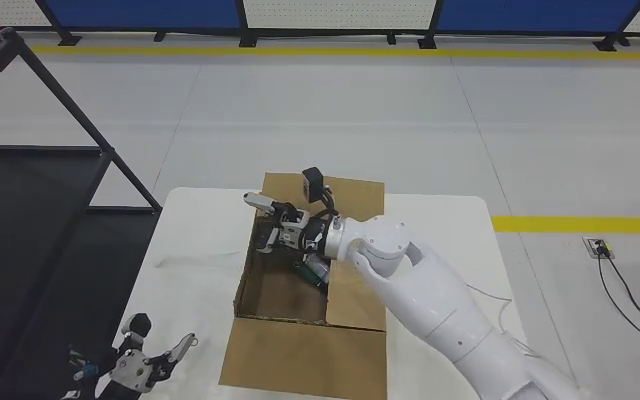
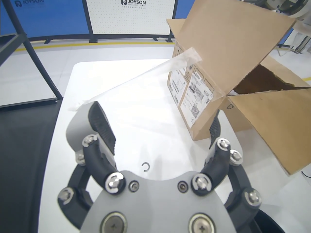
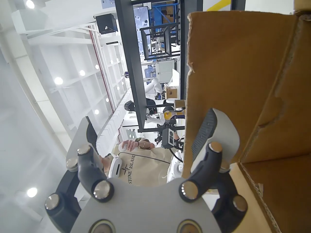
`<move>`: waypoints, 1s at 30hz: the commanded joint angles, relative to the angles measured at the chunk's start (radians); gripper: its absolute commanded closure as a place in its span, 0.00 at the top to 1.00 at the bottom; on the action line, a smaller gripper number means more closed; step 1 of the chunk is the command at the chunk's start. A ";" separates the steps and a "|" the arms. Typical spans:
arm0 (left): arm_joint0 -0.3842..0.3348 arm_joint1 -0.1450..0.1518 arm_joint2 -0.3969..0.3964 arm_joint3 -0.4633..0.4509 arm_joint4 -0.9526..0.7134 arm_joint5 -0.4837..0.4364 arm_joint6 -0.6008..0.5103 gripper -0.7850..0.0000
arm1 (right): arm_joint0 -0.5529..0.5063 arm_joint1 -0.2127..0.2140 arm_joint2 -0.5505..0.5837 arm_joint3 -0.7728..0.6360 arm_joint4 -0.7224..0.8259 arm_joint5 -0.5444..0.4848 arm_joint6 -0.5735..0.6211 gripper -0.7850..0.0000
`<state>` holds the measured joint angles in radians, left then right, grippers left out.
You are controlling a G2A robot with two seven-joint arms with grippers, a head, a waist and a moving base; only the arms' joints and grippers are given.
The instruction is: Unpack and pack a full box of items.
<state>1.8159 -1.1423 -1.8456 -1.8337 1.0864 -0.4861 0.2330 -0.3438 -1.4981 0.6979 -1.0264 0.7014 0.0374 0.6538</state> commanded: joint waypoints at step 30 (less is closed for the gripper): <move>-0.019 -0.009 -0.001 -0.052 -0.127 0.080 -0.112 1.00 | 0.030 -0.157 -0.113 0.159 -0.012 -0.032 -0.222 1.00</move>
<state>1.7955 -1.1505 -1.8482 -1.8785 0.9620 -0.4095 0.1246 -0.3187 -1.6493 0.5870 -0.8791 0.6903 0.0019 0.4307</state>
